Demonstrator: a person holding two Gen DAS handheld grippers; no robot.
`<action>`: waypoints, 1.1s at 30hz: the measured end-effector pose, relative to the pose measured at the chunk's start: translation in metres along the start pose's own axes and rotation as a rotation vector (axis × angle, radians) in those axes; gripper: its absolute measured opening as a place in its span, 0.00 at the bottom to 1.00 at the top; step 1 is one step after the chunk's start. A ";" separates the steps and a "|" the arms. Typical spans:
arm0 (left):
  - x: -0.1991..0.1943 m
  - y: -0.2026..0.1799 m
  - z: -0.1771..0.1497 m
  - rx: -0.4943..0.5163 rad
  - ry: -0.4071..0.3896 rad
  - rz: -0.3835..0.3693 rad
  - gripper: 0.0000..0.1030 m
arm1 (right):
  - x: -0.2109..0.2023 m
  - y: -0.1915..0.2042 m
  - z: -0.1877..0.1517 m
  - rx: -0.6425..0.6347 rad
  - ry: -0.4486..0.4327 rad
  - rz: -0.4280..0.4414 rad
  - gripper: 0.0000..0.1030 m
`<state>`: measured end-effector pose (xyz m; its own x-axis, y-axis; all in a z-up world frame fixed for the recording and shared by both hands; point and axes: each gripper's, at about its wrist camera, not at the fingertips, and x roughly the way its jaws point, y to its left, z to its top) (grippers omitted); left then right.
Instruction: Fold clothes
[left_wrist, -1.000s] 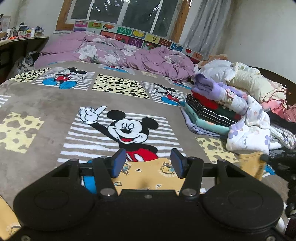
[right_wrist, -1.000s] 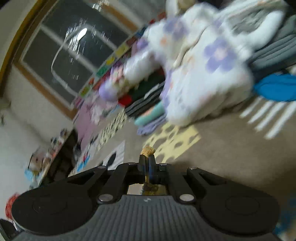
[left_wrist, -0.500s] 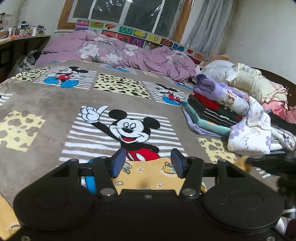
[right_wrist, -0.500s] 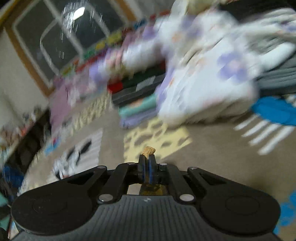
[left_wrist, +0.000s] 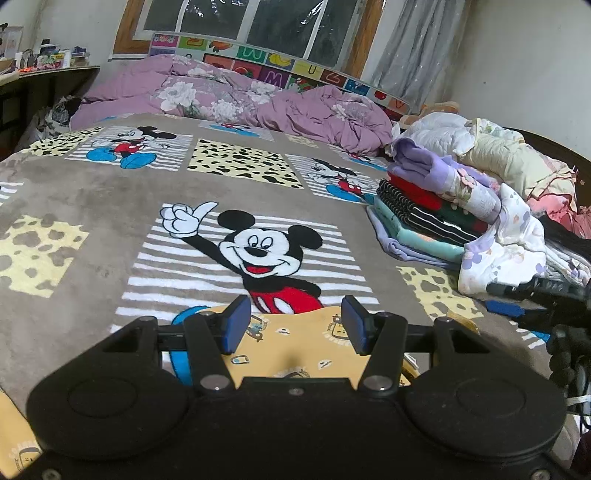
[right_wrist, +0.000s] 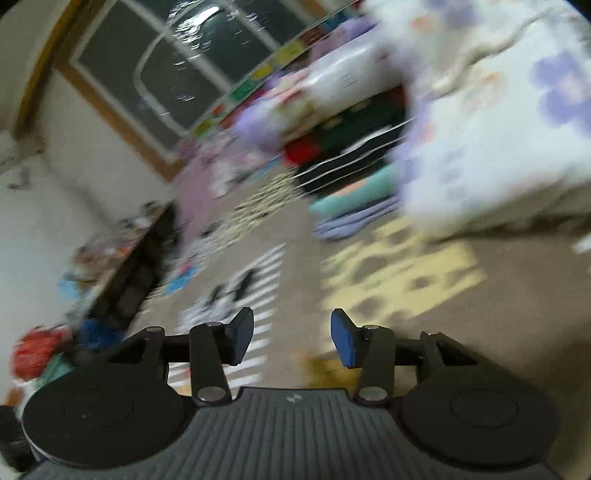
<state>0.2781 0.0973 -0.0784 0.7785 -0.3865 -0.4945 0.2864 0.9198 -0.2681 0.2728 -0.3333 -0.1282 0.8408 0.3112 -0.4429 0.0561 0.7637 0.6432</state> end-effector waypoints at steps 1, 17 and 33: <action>0.000 -0.001 0.000 0.002 0.001 0.000 0.52 | 0.000 -0.005 0.001 -0.009 0.003 -0.038 0.47; 0.003 -0.001 -0.002 0.008 0.007 0.000 0.52 | 0.010 -0.007 -0.022 -0.168 0.030 -0.121 0.06; -0.008 -0.006 0.001 0.014 -0.017 -0.017 0.52 | -0.146 -0.029 -0.019 0.009 -0.298 -0.168 0.06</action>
<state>0.2711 0.0951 -0.0721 0.7831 -0.4008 -0.4755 0.3075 0.9142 -0.2641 0.1377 -0.3897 -0.0938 0.9397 0.0017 -0.3420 0.2106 0.7849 0.5827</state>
